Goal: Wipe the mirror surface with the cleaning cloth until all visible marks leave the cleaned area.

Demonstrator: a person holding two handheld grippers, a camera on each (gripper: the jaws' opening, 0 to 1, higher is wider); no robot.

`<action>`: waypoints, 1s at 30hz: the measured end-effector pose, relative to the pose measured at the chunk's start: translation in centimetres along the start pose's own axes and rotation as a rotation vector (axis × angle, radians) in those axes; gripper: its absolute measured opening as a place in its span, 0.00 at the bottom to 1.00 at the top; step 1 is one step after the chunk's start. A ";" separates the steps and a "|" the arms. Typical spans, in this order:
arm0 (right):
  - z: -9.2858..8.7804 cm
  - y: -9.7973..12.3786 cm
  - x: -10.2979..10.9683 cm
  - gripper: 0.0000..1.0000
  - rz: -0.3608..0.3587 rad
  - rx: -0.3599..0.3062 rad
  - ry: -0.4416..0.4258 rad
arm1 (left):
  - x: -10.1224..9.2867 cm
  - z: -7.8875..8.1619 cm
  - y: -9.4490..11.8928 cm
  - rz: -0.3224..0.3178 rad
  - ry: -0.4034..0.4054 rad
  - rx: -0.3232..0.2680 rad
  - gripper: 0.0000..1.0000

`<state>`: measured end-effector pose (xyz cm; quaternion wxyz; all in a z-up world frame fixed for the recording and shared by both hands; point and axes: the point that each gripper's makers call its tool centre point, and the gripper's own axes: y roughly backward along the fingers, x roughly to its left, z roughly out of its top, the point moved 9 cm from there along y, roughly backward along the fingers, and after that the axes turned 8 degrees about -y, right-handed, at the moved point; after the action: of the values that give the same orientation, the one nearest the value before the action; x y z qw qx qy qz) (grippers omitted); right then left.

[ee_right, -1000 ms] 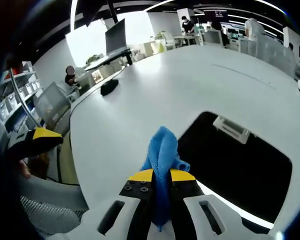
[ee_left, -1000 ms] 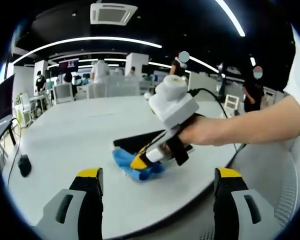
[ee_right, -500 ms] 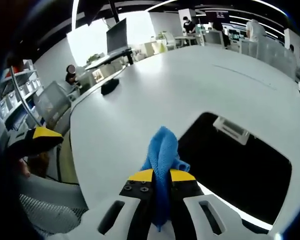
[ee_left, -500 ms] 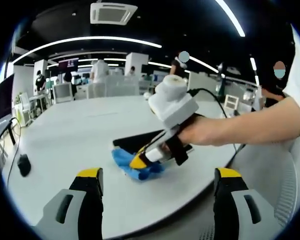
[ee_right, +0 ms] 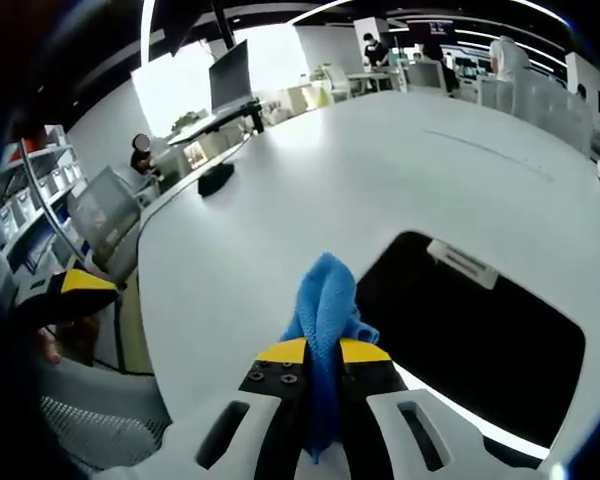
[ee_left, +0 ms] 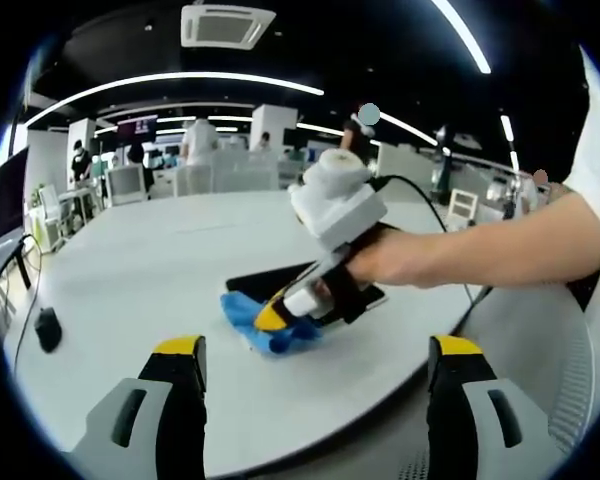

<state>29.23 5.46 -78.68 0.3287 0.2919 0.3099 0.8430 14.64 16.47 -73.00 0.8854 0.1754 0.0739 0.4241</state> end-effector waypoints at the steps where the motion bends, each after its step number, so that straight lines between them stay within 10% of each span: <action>1: 0.0 0.0 0.0 0.05 -0.001 -0.002 -0.001 | 0.0 0.0 0.0 -0.001 0.001 0.000 0.92; 30: 2.4 -1.2 -2.5 0.05 -0.001 -0.022 -0.055 | -0.1 -0.1 -0.1 -0.009 0.005 0.010 0.92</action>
<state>32.88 5.13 -78.72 0.3407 0.3110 0.2916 0.8380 14.63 16.39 -73.10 0.8862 0.1782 0.0791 0.4203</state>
